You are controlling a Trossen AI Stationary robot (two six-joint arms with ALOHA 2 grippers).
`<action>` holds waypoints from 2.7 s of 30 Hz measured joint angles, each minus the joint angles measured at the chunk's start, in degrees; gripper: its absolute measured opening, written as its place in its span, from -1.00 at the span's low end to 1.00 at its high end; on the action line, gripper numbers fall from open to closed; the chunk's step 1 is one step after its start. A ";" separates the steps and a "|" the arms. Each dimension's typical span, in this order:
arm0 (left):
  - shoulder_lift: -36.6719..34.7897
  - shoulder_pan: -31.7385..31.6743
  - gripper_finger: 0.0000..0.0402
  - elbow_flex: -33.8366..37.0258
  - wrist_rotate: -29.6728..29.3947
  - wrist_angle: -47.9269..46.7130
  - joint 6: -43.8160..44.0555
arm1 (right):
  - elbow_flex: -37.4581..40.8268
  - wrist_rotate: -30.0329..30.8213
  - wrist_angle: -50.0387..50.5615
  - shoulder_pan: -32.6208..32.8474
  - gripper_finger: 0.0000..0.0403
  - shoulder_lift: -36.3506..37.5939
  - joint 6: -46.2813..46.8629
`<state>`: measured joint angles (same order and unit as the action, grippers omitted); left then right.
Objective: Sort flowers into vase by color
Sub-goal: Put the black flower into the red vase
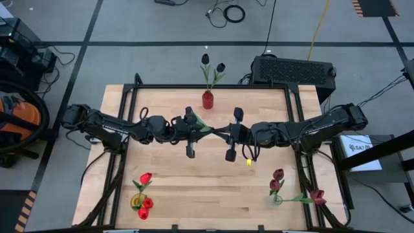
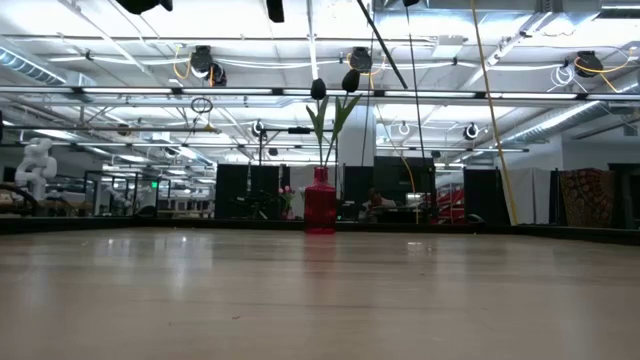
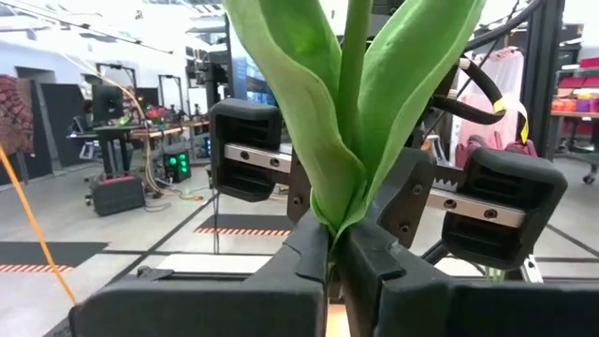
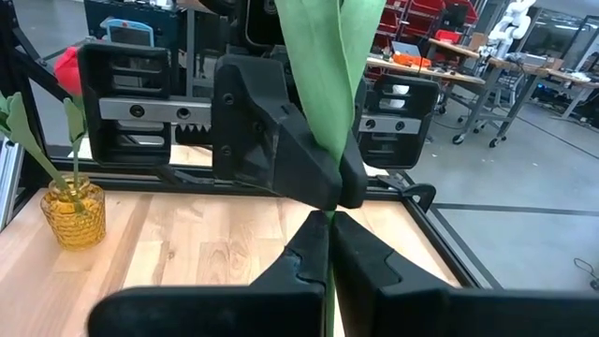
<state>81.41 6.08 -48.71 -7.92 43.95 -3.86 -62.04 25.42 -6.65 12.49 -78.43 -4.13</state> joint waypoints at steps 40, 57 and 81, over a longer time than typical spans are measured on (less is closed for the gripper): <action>-0.03 -21.98 -0.92 0.00 -11.06 -5.88 1.43 | -0.02 17.72 18.26 0.00 -0.05 0.09 1.81; -0.04 -26.74 -0.92 0.00 -11.07 -8.17 1.82 | -0.02 17.72 18.35 0.00 -0.08 0.09 1.71; 9.81 -27.12 -0.90 0.02 -10.14 -5.67 2.04 | -0.02 17.69 18.31 0.00 -0.08 0.09 1.71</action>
<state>91.21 -21.04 -48.69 -18.06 38.28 -1.82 -62.06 43.10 11.66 12.49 -78.35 -2.42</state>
